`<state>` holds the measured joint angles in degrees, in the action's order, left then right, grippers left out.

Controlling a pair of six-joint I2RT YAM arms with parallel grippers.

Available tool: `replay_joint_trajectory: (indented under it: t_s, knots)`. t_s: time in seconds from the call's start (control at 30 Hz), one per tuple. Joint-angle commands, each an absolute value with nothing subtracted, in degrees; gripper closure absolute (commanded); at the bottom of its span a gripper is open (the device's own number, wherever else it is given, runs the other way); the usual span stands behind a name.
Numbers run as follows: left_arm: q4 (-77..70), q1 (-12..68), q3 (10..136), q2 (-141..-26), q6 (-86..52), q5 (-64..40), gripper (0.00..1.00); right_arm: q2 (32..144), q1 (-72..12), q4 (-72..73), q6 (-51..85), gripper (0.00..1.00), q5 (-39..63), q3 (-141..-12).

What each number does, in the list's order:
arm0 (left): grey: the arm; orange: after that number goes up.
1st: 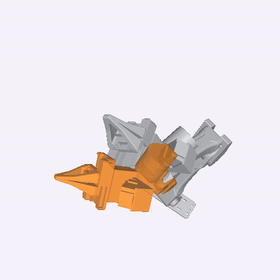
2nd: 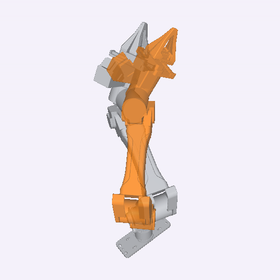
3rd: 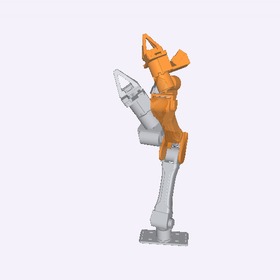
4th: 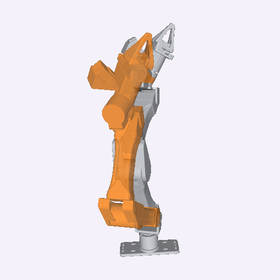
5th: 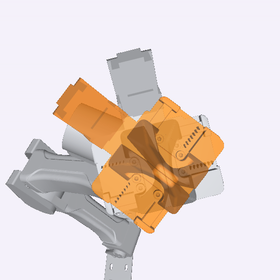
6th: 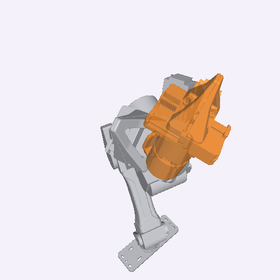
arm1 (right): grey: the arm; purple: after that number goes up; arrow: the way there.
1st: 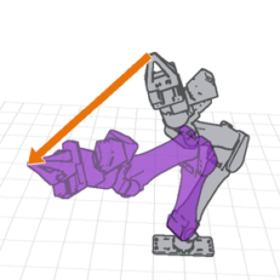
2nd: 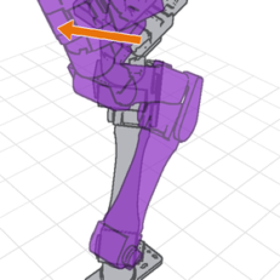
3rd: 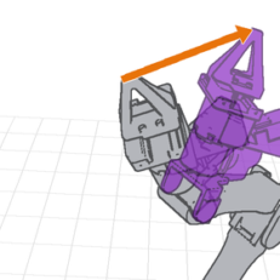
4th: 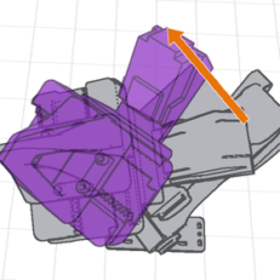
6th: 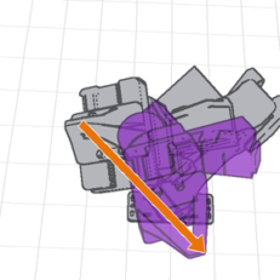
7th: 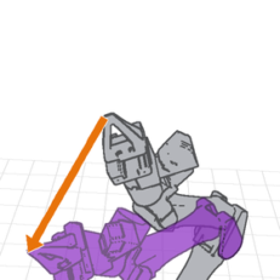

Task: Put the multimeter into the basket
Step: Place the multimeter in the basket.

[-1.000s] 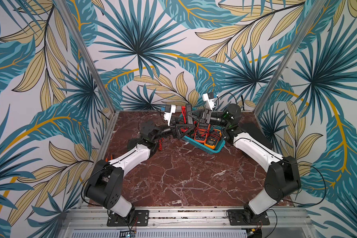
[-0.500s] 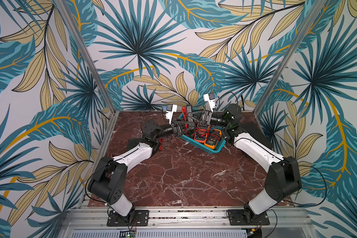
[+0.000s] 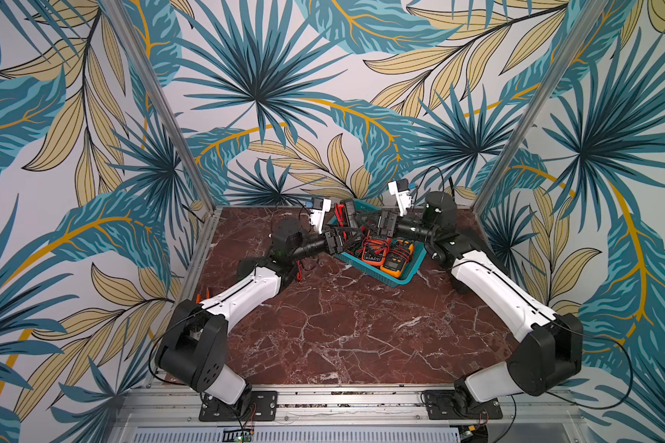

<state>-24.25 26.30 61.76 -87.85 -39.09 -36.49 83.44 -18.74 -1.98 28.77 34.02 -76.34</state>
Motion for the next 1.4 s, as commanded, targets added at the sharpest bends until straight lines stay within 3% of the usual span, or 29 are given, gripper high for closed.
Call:
replay_joint_trajectory:
  t_s: [0.0, 0.3, 0.53, 0.9, 1.37]
  knots:
    - [-6.61, 28.29, 68.33, -85.76, -28.73, -25.78, 1.00, 77.81, -17.37, -15.25, 21.94, 0.00, 17.21, -76.59]
    - [25.85, 37.75, 93.37, -100.39, -16.99, -6.51, 1.00, 72.10, -16.88, -32.77, 18.44, 0.01, -15.02, -77.37]
    - [35.13, 42.58, 108.75, -112.80, -16.28, -3.68, 1.00, 71.26, -15.70, -36.58, 18.53, 0.00, -27.35, -75.06]
    - [42.10, 47.62, 121.19, -124.41, -18.10, -0.81, 1.00, 74.73, -9.95, -36.77, 19.09, 0.01, -23.53, -74.64]
    - [46.87, 49.30, 127.91, -131.36, -20.07, 1.98, 0.83, 76.04, -9.67, -34.85, 18.92, 0.00, -20.03, -73.83]
